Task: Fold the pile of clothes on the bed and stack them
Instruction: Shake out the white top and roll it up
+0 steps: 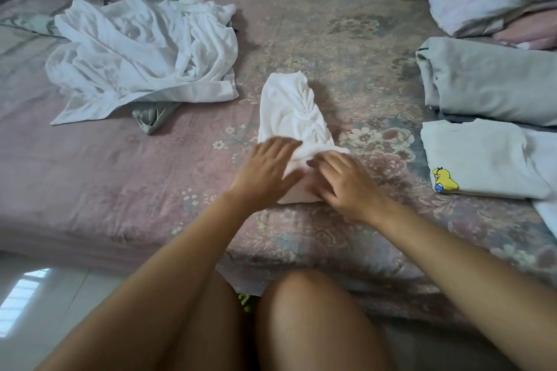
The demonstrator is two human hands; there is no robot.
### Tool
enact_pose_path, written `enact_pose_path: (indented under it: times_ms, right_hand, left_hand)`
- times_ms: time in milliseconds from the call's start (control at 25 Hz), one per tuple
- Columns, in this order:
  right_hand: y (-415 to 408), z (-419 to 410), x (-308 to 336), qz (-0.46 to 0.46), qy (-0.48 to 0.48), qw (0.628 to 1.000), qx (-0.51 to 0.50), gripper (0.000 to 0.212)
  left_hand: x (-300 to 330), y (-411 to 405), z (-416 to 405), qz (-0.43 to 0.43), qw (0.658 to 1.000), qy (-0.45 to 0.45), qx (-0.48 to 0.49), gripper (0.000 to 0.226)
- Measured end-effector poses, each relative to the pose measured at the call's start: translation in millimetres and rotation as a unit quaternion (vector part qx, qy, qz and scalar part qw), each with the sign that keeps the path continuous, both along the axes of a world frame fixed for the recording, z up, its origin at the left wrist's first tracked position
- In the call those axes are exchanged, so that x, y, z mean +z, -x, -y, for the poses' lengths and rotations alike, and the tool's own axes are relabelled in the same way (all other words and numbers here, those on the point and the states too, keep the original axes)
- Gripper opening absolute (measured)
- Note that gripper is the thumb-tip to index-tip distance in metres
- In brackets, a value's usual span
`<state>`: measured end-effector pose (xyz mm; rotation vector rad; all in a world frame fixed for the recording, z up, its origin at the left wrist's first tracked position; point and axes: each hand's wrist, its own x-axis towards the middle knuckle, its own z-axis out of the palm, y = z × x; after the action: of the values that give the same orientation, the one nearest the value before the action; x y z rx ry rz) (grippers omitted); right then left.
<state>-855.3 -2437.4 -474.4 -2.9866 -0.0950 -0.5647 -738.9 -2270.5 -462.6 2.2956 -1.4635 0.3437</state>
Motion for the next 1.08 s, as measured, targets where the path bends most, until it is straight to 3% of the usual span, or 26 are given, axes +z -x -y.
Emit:
enact_pose_path:
  times_ms: [80,120,200,320,400,480,600,680,760,800,920,1000,1080]
  right_hand:
    - [12,12,4,-0.209,-0.005,0.978,0.022,0.090]
    - [14,18,6,-0.254,-0.010,0.967,0.025,0.097]
    - [8,23,9,-0.255,-0.079,0.963,0.035,0.094]
    - [7,22,19,-0.195,-0.257,0.946,-0.017,0.071]
    - [18,21,20,-0.191,-0.252,0.948,-0.016,0.060]
    - [34,19,22,-0.194,-0.229,0.954,0.025,0.052]
    - [52,17,41,-0.236,-0.290,0.926,0.051,0.046]
    - [48,18,58,-0.215,-0.435,0.874,0.008,0.053]
    - [33,17,56,-0.101,-0.550,0.823,-0.099,0.060]
    - [22,13,50,-0.065,-0.567,0.806,-0.159,0.059]
    - [-11,-6,21,-0.046,-0.600,0.757,-0.253,0.057]
    - [-23,-11,11,-0.001,-0.593,0.764,-0.254,0.055]
    - [-28,-10,9,0.060,-0.561,0.787,-0.251,0.029]
  left_hand:
    - [-7,4,-12,-0.106,0.976,-0.168,-0.085,0.097]
    - [-15,1,-16,-0.127,0.966,-0.206,-0.095,0.105]
    - [-24,-7,-18,-0.156,0.966,-0.179,-0.103,0.098]
    - [-16,-19,-19,-0.210,0.975,-0.063,-0.031,0.055]
    - [-11,-14,-27,-0.158,0.985,-0.042,-0.049,0.040]
    - [-5,1,-39,-0.134,0.984,-0.052,-0.104,0.039]
    - [15,22,-53,-0.236,0.963,-0.053,-0.116,0.031]
    - [26,22,-51,-0.406,0.910,0.006,-0.081,0.017]
    - [26,11,-38,-0.558,0.820,0.123,0.033,0.022]
    - [23,5,-27,-0.588,0.784,0.164,0.110,0.025]
    - [12,0,7,-0.549,0.770,0.178,0.271,0.022]
    - [11,6,18,-0.519,0.770,0.210,0.307,0.021]
    - [9,10,17,-0.463,0.789,0.247,0.320,0.016]
